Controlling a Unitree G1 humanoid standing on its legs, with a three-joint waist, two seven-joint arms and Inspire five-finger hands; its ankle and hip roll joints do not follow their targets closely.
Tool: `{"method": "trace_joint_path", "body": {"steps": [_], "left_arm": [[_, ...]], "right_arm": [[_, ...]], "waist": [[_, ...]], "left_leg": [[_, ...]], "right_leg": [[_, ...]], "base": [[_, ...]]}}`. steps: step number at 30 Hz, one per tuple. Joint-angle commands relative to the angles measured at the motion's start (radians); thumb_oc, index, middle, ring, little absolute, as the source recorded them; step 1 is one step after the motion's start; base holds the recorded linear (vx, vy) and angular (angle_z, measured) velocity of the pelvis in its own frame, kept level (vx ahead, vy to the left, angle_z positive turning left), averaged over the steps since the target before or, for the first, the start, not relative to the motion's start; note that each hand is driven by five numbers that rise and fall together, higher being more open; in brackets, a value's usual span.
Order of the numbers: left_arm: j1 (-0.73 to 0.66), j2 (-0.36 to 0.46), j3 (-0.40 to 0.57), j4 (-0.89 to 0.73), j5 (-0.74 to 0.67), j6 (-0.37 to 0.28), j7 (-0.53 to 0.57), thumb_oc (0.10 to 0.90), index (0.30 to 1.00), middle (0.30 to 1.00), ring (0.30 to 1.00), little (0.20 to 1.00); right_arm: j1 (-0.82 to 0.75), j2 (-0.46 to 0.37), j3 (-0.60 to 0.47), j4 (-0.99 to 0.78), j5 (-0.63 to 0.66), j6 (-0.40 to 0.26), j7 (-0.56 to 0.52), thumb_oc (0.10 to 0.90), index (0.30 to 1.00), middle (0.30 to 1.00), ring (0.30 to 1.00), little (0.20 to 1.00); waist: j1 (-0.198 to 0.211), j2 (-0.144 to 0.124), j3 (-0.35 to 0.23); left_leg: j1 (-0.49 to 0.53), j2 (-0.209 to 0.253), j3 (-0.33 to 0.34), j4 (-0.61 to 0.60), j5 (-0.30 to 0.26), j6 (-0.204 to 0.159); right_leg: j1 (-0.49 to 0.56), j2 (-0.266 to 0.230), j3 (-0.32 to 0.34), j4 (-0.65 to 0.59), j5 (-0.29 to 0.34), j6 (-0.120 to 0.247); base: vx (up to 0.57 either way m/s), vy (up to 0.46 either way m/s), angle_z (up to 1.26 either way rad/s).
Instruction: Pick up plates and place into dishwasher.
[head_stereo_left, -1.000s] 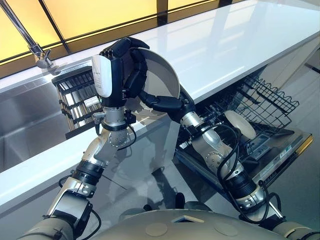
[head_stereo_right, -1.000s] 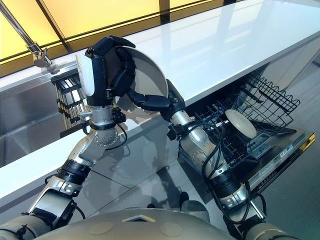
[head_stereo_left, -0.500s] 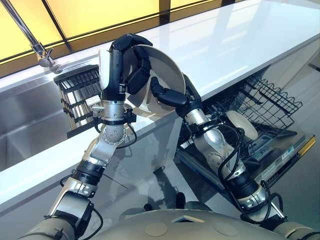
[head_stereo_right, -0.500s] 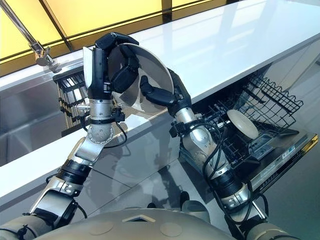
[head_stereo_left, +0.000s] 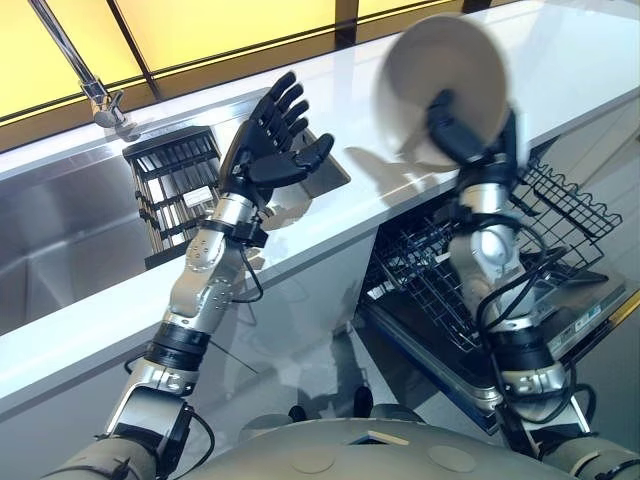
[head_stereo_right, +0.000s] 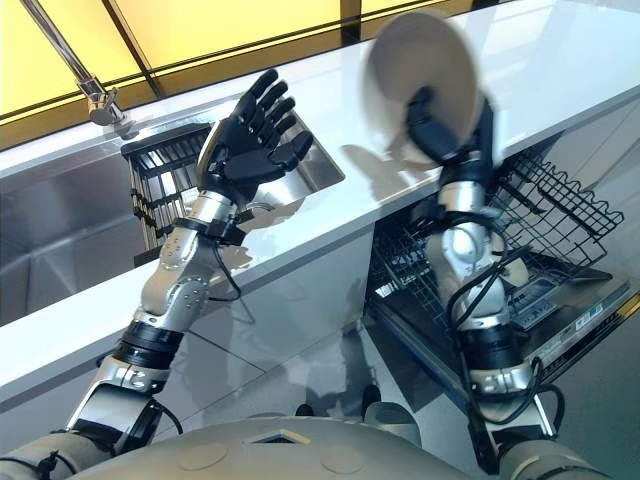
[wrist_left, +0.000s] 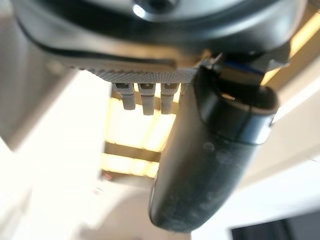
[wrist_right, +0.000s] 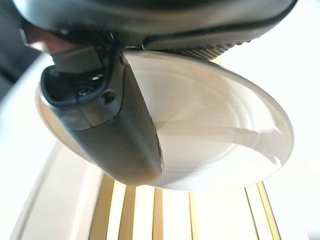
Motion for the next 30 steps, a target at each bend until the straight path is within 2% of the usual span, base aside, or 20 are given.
{"method": "trace_joint_path", "body": {"steps": [1, 4, 8, 12, 18, 22, 30], "left_arm": [[-0.045, 0.084, 0.153, 0.003, -0.039, -0.065, -0.006, 0.8, 0.9, 0.9, 0.9, 0.9], [0.024, 0.08, 0.265, 0.022, -0.064, -0.081, -0.06, 0.8, 0.9, 0.9, 0.9, 0.9], [0.129, 0.078, 0.386, -0.005, -0.03, -0.086, -0.086, 0.8, 0.9, 0.9, 0.9, 0.9], [0.18, 0.078, 0.47, 0.02, -0.056, -0.117, -0.096, 0.8, 0.9, 0.9, 0.9, 0.9], [0.205, 0.077, 0.496, 0.052, -0.073, -0.159, -0.096, 0.8, 0.9, 0.9, 0.9, 0.9], [0.22, 0.075, 0.494, 0.049, -0.059, -0.188, -0.09, 0.8, 0.9, 0.9, 0.9, 0.9], [0.233, 0.047, 0.466, 0.018, -0.02, -0.196, -0.075, 0.8, 0.9, 0.9, 0.9, 0.9]], "right_arm": [[-0.085, -0.106, -0.119, 0.009, -0.113, -0.131, -0.045, 0.1, 0.3, 0.3, 0.3, 0.2], [0.032, -0.114, -0.169, 0.038, -0.174, -0.106, 0.042, 0.1, 0.3, 0.3, 0.3, 0.2], [0.213, -0.075, -0.22, 0.052, -0.235, -0.128, 0.151, 0.1, 0.3, 0.3, 0.3, 0.2], [0.284, -0.062, -0.227, 0.07, -0.291, -0.143, 0.196, 0.1, 0.3, 0.3, 0.3, 0.2], [0.301, -0.1, -0.189, 0.103, -0.375, -0.127, 0.208, 0.1, 0.3, 0.3, 0.3, 0.2], [0.314, -0.11, -0.148, 0.129, -0.388, -0.083, 0.237, 0.1, 0.3, 0.3, 0.3, 0.2], [0.311, -0.086, -0.035, 0.202, -0.532, 0.04, 0.172, 0.1, 0.3, 0.3, 0.3, 0.2]], "waist": [[0.009, 0.0, -0.087], [0.007, 0.007, -0.086], [-0.001, 0.016, -0.082], [-0.01, 0.024, -0.067], [-0.01, 0.032, -0.053], [-0.005, 0.034, -0.042], [0.014, 0.044, -0.027]], "left_leg": [[-0.007, -0.042, -0.001, 0.002, -0.071, 0.03], [-0.013, -0.041, 0.007, 0.002, -0.065, 0.028], [-0.021, -0.035, 0.022, 0.002, -0.059, 0.029], [-0.02, -0.031, 0.035, 0.002, -0.058, 0.03], [-0.018, -0.03, 0.035, 0.002, -0.054, 0.022], [-0.024, -0.032, 0.026, 0.002, -0.045, 0.016], [-0.032, -0.035, 0.011, 0.002, -0.032, 0.013]], "right_leg": [[0.041, 0.036, -0.01, 0.052, -0.149, 0.042], [0.041, 0.035, -0.01, 0.041, -0.143, 0.044], [0.035, 0.032, -0.008, 0.034, -0.137, 0.044], [0.022, 0.029, -0.009, 0.054, -0.141, 0.043], [0.022, 0.026, -0.018, 0.071, -0.158, 0.038], [0.018, 0.021, -0.033, 0.086, -0.167, 0.032], [0.018, 0.009, -0.058, 0.093, -0.167, 0.028]], "base": [[0.03, -0.006, -0.02], [0.03, 0.01, -0.01], [0.01, 0.006, 0.0], [0.0, 0.0, 0.0], [0.0, 0.031, 0.0], [0.01, 0.048, 0.05], [0.01, 0.028, 0.09]]}}
